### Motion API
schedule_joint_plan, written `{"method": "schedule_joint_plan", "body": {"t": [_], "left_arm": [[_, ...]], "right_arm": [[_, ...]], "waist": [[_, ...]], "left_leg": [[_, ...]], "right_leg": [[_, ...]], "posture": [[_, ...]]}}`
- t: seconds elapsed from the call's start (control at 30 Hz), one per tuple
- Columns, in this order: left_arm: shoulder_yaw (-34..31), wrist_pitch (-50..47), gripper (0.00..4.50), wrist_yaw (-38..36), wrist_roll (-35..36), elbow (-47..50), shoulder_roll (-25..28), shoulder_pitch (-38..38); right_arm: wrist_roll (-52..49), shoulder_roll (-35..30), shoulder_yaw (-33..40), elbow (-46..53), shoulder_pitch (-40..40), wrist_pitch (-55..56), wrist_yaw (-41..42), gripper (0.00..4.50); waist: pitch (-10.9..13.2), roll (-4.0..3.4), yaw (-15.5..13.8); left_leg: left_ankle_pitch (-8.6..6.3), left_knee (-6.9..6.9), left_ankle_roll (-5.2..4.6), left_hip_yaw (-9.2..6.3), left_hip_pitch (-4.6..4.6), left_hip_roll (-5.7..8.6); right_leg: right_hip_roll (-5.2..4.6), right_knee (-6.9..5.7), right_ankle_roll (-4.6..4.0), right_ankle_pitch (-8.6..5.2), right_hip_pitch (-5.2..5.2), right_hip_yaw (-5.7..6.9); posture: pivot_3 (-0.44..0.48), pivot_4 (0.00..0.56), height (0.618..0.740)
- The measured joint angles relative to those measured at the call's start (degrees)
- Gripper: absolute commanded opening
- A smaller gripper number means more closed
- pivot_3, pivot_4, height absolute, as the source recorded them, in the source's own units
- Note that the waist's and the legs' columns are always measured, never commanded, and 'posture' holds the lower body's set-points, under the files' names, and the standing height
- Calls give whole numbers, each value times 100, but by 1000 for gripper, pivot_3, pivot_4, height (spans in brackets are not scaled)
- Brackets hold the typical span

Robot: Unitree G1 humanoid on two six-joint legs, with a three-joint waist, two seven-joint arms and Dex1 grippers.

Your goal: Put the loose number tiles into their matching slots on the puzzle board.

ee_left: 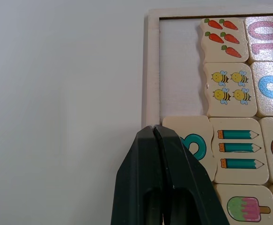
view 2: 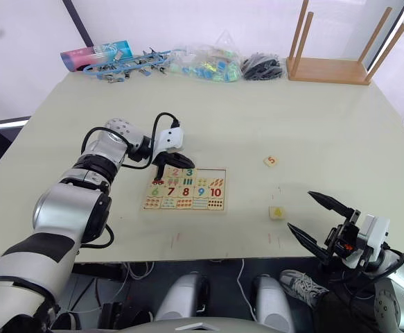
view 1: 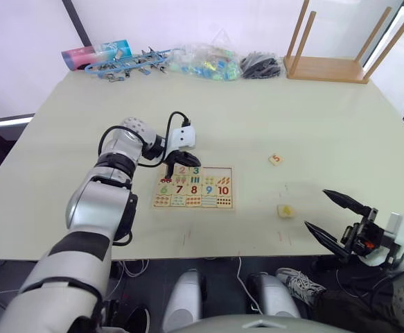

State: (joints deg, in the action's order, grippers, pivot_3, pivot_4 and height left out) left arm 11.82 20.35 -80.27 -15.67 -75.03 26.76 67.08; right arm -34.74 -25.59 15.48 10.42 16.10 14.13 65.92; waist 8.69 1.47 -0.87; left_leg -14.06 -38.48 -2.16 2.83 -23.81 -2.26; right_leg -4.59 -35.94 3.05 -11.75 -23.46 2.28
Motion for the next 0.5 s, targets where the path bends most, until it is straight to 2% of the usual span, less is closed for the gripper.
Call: {"method": "schedule_joint_plan", "body": {"t": [0.17, 0.5], "left_arm": [[-172, -57, 63, 4, 176, 0, 72, 1], [-1166, -715, 63, -591, 1325, 283, 274, -146]], "right_arm": [[-1, 0, 0, -16, -9, 0, 9, 4500], [-71, -3, 10, -252, -150, -34, 27, 4500]], "waist": [[0, 0, 4], [0, -1, 11]], "left_leg": [[0, 0, 0, 0, 0, 0], [0, -2, 0, 0, 2, -1]], "right_leg": [[0, 0, 0, 0, 0, 0], [0, -4, 0, 0, 0, 0]], "posture": [[0, 150, 737], [0, 150, 737]]}}
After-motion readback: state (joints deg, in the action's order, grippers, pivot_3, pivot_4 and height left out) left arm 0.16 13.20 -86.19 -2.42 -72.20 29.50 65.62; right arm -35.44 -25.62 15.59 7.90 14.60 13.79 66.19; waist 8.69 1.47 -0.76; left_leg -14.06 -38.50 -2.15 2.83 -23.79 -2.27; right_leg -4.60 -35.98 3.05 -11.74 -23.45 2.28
